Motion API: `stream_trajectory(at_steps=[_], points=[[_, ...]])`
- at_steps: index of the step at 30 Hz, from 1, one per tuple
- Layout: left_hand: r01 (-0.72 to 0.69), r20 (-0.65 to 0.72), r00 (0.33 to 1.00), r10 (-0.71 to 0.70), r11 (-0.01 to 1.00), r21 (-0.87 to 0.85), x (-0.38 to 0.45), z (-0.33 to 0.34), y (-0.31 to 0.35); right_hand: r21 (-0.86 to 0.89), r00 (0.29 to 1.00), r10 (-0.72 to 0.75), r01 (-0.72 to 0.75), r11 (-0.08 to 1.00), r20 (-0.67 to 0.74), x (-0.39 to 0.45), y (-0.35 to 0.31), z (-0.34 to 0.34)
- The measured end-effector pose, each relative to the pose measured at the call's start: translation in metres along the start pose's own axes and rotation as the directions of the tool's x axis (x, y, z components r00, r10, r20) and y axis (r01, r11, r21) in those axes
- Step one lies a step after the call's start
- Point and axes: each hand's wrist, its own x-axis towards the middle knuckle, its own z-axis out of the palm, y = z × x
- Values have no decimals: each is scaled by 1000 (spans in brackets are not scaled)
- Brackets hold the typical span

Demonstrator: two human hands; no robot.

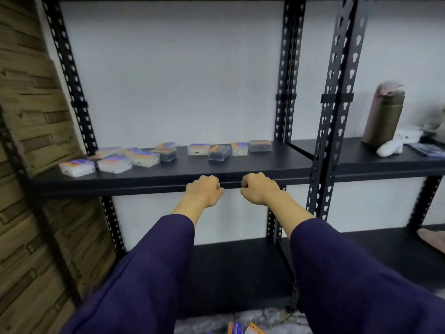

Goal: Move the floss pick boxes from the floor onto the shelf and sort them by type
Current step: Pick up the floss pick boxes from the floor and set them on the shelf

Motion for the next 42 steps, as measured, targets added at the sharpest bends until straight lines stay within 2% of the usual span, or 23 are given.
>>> stream_trajectory(at_steps=[8, 15, 22, 29, 33, 42], points=[[-47, -128, 991, 46, 999, -9, 53, -30, 3, -29, 996, -29, 27, 999, -88, 51, -8, -33], [-126, -178, 978, 111, 990, -71, 110, -11, -2, -13, 992, -16, 14, 1000, -126, 108, 5, -20], [-81, -237, 969, 64, 995, -64, 160, 17, -21, -73, 983, -31, 18, 997, -182, 154, 20, 6], [-64, -211, 977, 9, 964, -257, 195, 33, -34, -56, 957, -6, -11, 998, -289, 198, 34, 24], [-92, -246, 969, 10, 942, -324, 206, 37, -34, 45, 942, 65, -53, 998, -328, 221, 31, 31], [-111, -276, 961, 12, 931, -347, 219, 45, -37, 232, 947, 170, -107, 967, -273, 248, 26, 38]])
